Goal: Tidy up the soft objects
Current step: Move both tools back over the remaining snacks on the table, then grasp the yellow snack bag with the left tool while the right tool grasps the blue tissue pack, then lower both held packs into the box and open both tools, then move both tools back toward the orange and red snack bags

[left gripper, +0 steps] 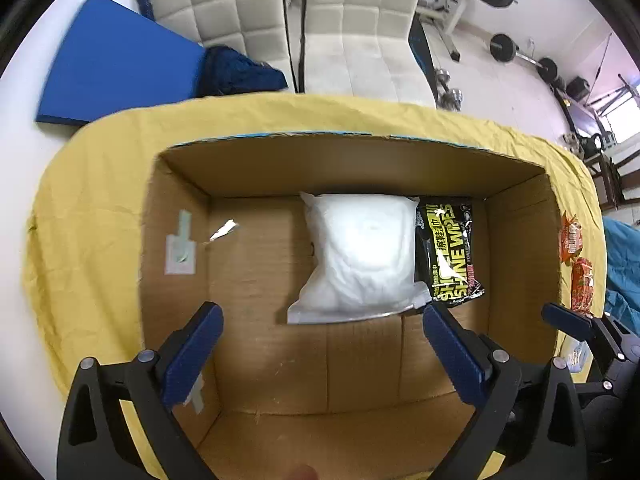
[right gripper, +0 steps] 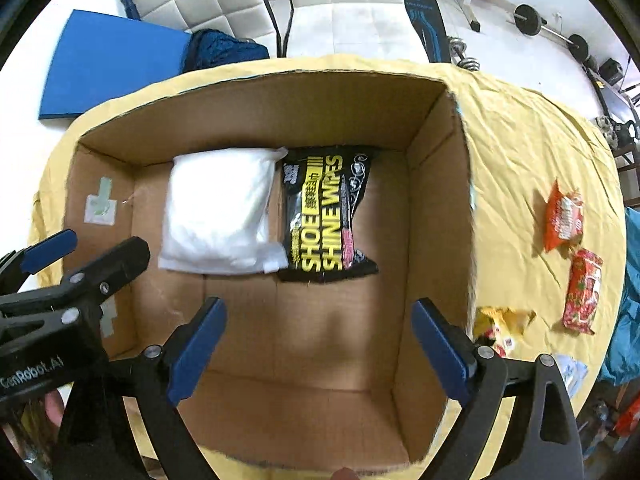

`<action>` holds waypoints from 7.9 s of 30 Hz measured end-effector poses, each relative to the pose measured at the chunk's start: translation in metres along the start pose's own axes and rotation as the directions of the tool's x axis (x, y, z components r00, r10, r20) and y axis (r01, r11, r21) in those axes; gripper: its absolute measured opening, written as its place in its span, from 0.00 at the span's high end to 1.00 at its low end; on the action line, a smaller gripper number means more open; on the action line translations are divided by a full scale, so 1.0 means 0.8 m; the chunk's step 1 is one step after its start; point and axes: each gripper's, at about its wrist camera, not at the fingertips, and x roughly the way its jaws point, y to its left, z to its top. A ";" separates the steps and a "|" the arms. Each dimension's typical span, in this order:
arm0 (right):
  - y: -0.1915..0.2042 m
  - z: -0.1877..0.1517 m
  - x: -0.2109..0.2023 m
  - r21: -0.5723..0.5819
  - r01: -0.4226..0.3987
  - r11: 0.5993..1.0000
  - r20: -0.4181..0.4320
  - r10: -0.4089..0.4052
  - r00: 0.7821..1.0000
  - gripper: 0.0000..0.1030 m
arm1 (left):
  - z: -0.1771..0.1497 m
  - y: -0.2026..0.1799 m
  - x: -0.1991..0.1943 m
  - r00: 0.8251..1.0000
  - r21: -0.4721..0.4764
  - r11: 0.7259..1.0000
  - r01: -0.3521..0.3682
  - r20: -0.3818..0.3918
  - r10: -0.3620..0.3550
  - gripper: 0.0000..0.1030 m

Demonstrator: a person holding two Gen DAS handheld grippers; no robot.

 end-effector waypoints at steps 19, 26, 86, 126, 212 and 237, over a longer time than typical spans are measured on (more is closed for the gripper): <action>-0.015 -0.098 -0.129 -0.031 -0.085 0.996 0.131 0.088 0.987 0.07 | -0.076 -0.036 -0.104 0.986 0.016 1.000 -0.026 0.165 0.023 0.01; -0.113 -0.126 -0.157 0.068 -0.106 0.992 0.139 0.096 0.986 0.07 | -0.088 -0.091 -0.130 0.983 0.048 0.999 -0.009 0.186 0.000 0.00; -0.482 -0.203 0.091 0.033 -0.037 0.999 -0.332 0.046 0.942 0.45 | -0.112 -0.406 0.195 0.909 0.228 0.963 0.141 -0.416 -0.034 0.38; -0.488 -0.183 -0.034 0.276 -0.177 0.945 -0.046 0.197 0.979 0.85 | -0.166 -0.388 0.060 0.971 0.165 0.968 0.187 -0.183 -0.156 0.72; 0.028 -0.066 -0.002 -0.080 0.030 0.996 0.041 -0.027 0.999 0.02 | -0.072 0.048 -0.020 0.997 -0.111 0.993 0.032 0.075 -0.023 0.06; -0.061 -0.127 -0.149 -0.008 -0.074 0.997 0.193 0.074 0.978 0.02 | -0.125 -0.030 -0.147 0.971 -0.058 0.998 -0.011 0.239 0.025 0.06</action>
